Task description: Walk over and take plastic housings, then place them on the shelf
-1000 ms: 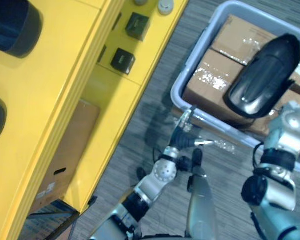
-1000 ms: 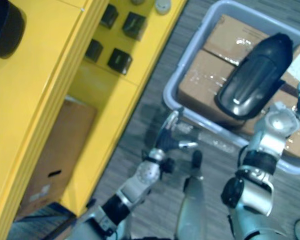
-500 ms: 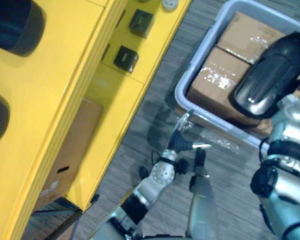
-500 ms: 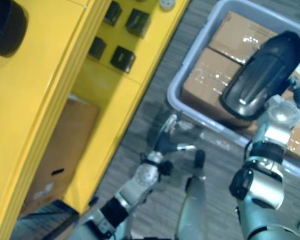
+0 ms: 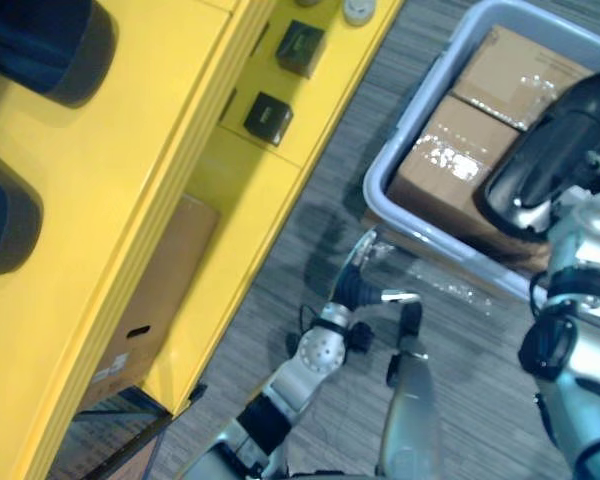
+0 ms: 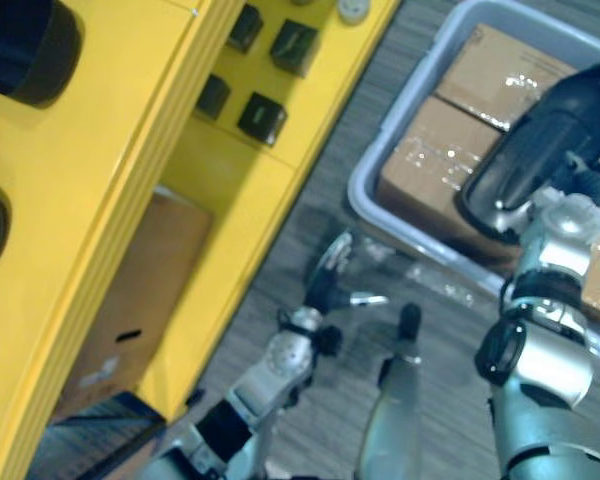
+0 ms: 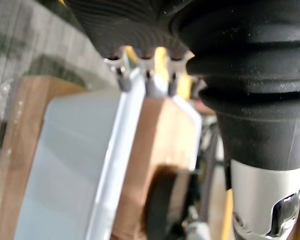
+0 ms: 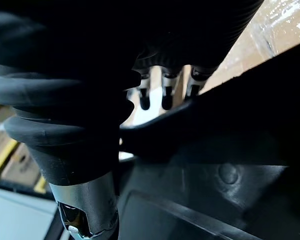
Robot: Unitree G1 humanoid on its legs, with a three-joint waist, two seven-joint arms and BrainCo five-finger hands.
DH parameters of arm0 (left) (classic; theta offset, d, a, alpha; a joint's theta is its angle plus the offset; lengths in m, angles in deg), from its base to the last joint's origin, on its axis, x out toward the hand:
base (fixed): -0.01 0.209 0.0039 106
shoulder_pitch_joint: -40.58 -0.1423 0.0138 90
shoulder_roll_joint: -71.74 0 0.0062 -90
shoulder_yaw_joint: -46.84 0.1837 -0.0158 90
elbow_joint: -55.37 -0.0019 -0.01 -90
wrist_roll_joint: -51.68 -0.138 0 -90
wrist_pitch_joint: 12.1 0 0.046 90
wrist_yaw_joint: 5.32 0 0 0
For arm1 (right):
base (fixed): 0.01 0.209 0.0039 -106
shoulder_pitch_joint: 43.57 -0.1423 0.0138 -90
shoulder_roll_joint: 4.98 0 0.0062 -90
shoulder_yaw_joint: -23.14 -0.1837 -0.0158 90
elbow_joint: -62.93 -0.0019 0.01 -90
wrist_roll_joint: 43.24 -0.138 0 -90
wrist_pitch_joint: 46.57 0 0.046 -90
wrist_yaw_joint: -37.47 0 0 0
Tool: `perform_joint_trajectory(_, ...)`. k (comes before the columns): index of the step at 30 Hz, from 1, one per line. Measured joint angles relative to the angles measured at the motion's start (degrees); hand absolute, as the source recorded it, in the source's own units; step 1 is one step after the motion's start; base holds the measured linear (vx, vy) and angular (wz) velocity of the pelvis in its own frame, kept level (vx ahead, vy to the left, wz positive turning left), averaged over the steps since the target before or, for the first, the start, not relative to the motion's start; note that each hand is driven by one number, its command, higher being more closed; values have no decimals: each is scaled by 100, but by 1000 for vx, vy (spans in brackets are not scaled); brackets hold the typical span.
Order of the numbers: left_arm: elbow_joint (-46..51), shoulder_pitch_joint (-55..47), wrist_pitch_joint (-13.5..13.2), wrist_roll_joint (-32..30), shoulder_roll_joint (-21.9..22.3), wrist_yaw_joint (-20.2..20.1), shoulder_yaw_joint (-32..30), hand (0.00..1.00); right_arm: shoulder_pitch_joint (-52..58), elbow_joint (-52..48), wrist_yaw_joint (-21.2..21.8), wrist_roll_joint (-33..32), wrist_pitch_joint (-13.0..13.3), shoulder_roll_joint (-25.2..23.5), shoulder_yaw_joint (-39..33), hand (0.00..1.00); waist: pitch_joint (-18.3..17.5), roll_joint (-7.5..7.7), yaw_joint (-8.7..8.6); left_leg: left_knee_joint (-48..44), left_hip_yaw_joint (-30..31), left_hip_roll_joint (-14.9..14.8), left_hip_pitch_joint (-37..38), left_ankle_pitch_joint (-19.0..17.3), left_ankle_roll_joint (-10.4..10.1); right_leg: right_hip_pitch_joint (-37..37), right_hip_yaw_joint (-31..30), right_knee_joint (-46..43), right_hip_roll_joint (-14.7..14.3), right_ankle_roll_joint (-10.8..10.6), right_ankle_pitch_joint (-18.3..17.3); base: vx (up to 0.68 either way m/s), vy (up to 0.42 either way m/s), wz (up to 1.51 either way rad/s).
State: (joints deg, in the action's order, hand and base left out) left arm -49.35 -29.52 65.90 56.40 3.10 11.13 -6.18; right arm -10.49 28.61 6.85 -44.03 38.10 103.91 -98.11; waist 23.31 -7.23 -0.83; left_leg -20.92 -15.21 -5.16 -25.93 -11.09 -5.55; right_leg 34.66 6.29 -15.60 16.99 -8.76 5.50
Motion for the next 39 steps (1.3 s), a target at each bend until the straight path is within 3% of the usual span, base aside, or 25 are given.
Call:
perform_joint_trajectory(3, 16, -35, 4, 71, -17, -83, 19, 0, -80, 164, 172, 123, -15, 61, -5, 0, 0, -2, 5, -66, 20, -5, -26, 0, 0, 21, -1, -66, 9, 1, -1, -6, -3, 1)
perform_joint_trajectory(4, 68, -59, 5, 160, -29, -132, 30, 0, -80, 192, 225, 193, -21, 74, -10, 100, -1, -4, 9, -70, 27, 1, -26, 0, 0, 21, 0, -85, 17, 2, -2, 0, 0, 0)
perform_joint_trajectory(9, 209, -100, 49, 211, -53, -206, 191, 0, -83, 246, 538, 631, -177, 248, -675, 100, -21, -69, 59, -79, 52, 70, -35, 8, 13, 41, 16, -168, 108, -2, -38, -8, 4, 6)
perform_joint_trajectory(11, 351, -93, 99, 215, -81, -329, 403, 0, -66, 280, 642, 809, -242, 373, -1282, 100, -64, -134, 94, -76, 57, 119, -44, 17, 27, 91, 21, -256, 186, -7, -69, 0, 14, 9)
perform_joint_trajectory(17, 765, -61, 118, 345, -110, -659, 713, 0, 201, 396, 946, 1223, -264, 707, -2134, 100, -222, -374, 191, -75, 126, 229, -101, 69, 105, 148, 83, -379, 321, -22, -108, 13, 3, 11)
perform_joint_trajectory(23, 821, -81, 143, 438, -150, -839, 711, 0, 752, 442, 1101, 1625, -358, 829, -2449, 100, -228, -383, 278, -127, 208, 295, -109, 84, 126, 134, 130, -513, 401, -37, -186, -1, 1, 9)
perform_joint_trajectory(30, 821, -81, 211, 445, -154, -875, 635, 0, 1210, 345, 1179, 1577, -334, 857, -2236, 100, -228, -383, 316, -152, 201, 278, -118, 82, 125, 134, 128, -523, 392, -38, -186, 5, 1, 0)
perform_joint_trajectory(33, 813, -76, 211, 445, -144, -867, 399, 0, 1438, 146, 1146, 1561, -268, 784, -1720, 100, -228, -383, 294, -159, 187, 255, -120, 79, 124, 134, 126, -512, 367, -38, -186, 9, -1, -2)
perform_joint_trajectory(39, 377, 75, 210, 417, -36, -617, -269, 0, 1584, -523, 605, 1630, -245, 282, -161, 100, -221, -372, 122, -273, 34, 29, -102, -6, 89, 135, 4, -433, 123, -25, -171, 28, -12, -17)
